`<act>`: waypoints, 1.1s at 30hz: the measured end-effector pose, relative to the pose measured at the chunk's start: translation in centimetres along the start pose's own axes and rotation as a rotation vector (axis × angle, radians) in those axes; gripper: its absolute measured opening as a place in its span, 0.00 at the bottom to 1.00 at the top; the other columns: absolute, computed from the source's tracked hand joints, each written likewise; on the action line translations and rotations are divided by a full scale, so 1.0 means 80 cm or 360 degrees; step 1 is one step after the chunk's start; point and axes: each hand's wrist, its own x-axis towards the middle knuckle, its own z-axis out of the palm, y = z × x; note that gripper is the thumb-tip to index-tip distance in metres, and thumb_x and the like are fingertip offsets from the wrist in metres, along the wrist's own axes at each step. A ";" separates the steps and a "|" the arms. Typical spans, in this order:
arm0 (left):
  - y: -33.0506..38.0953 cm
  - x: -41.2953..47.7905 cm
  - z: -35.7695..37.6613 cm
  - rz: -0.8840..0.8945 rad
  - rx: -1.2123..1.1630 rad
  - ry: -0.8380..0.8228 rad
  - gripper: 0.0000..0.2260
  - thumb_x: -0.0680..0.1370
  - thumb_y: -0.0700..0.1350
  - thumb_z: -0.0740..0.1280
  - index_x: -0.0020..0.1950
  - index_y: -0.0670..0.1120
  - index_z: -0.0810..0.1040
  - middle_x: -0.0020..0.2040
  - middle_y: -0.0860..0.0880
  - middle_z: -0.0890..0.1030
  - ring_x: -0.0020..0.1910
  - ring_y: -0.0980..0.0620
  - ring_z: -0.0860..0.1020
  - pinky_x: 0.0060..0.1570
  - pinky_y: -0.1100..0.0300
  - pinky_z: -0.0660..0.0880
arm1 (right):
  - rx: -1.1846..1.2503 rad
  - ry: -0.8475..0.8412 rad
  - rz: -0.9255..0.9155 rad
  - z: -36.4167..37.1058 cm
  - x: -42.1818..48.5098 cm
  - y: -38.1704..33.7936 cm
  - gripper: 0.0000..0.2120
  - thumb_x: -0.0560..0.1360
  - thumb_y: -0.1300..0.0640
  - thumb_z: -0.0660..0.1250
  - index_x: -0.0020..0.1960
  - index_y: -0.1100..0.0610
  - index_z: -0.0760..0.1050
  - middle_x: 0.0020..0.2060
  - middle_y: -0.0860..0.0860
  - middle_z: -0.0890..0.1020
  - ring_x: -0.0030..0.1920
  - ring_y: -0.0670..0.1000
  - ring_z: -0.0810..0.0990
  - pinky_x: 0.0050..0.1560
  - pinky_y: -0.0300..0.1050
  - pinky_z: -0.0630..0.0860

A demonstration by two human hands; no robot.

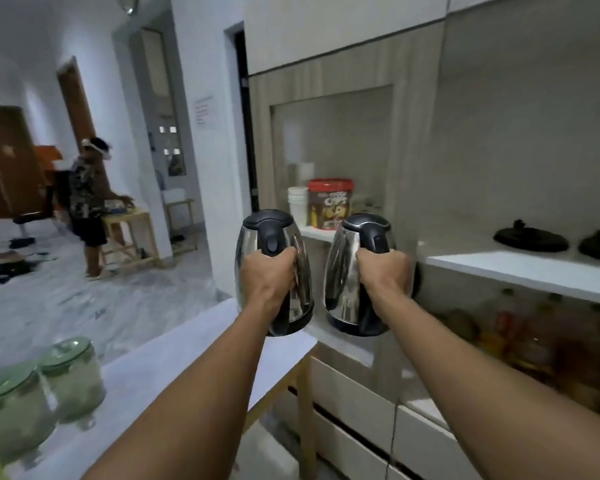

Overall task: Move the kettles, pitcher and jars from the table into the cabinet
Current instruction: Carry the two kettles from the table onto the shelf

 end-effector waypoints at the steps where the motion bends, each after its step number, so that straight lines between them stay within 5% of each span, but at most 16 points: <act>1: 0.014 -0.004 0.015 0.0032 -0.0018 -0.0040 0.09 0.70 0.49 0.70 0.34 0.45 0.80 0.32 0.47 0.82 0.35 0.45 0.81 0.40 0.53 0.79 | -0.0004 0.0097 -0.0006 -0.019 0.006 -0.006 0.12 0.68 0.51 0.69 0.45 0.59 0.80 0.39 0.54 0.82 0.41 0.59 0.79 0.42 0.45 0.73; 6: 0.063 -0.030 0.088 0.0130 -0.0112 -0.0307 0.10 0.68 0.49 0.69 0.31 0.45 0.79 0.31 0.46 0.81 0.35 0.43 0.81 0.37 0.53 0.78 | -0.0033 0.0461 -0.0060 -0.112 0.016 -0.015 0.07 0.70 0.52 0.69 0.41 0.55 0.75 0.32 0.50 0.76 0.38 0.56 0.77 0.38 0.44 0.73; 11: 0.092 -0.069 0.159 0.0199 -0.0181 -0.0649 0.10 0.68 0.50 0.70 0.33 0.43 0.80 0.32 0.44 0.82 0.34 0.43 0.82 0.38 0.53 0.80 | -0.0029 0.0785 -0.0021 -0.201 0.027 -0.011 0.11 0.69 0.51 0.70 0.45 0.58 0.77 0.37 0.52 0.80 0.42 0.56 0.81 0.47 0.53 0.82; 18: 0.149 -0.106 0.285 0.0211 -0.0383 -0.0851 0.09 0.65 0.49 0.69 0.34 0.43 0.81 0.35 0.43 0.84 0.37 0.43 0.84 0.38 0.51 0.83 | 0.0049 0.1117 -0.0123 -0.303 0.081 -0.012 0.06 0.69 0.52 0.70 0.39 0.55 0.78 0.31 0.49 0.78 0.37 0.55 0.80 0.38 0.45 0.76; 23: 0.182 -0.113 0.391 0.0323 -0.0391 -0.0853 0.09 0.67 0.50 0.69 0.36 0.44 0.81 0.34 0.47 0.82 0.35 0.46 0.81 0.37 0.57 0.80 | 0.0090 0.1168 -0.0217 -0.356 0.167 -0.015 0.08 0.67 0.53 0.69 0.32 0.54 0.75 0.29 0.52 0.80 0.34 0.58 0.83 0.33 0.48 0.78; 27: 0.192 -0.107 0.477 0.0327 -0.0360 -0.0852 0.09 0.68 0.50 0.69 0.34 0.45 0.79 0.33 0.48 0.81 0.34 0.46 0.80 0.36 0.57 0.78 | 0.0044 0.1190 -0.0219 -0.387 0.254 -0.011 0.11 0.61 0.49 0.67 0.35 0.56 0.80 0.33 0.56 0.84 0.38 0.62 0.85 0.42 0.57 0.83; 33: 0.196 -0.091 0.584 0.0293 -0.0329 -0.0825 0.11 0.67 0.50 0.68 0.30 0.45 0.74 0.31 0.47 0.80 0.33 0.43 0.81 0.36 0.53 0.80 | -0.0021 0.1159 -0.0199 -0.420 0.366 0.002 0.10 0.63 0.49 0.67 0.36 0.56 0.78 0.36 0.56 0.84 0.42 0.61 0.84 0.46 0.55 0.82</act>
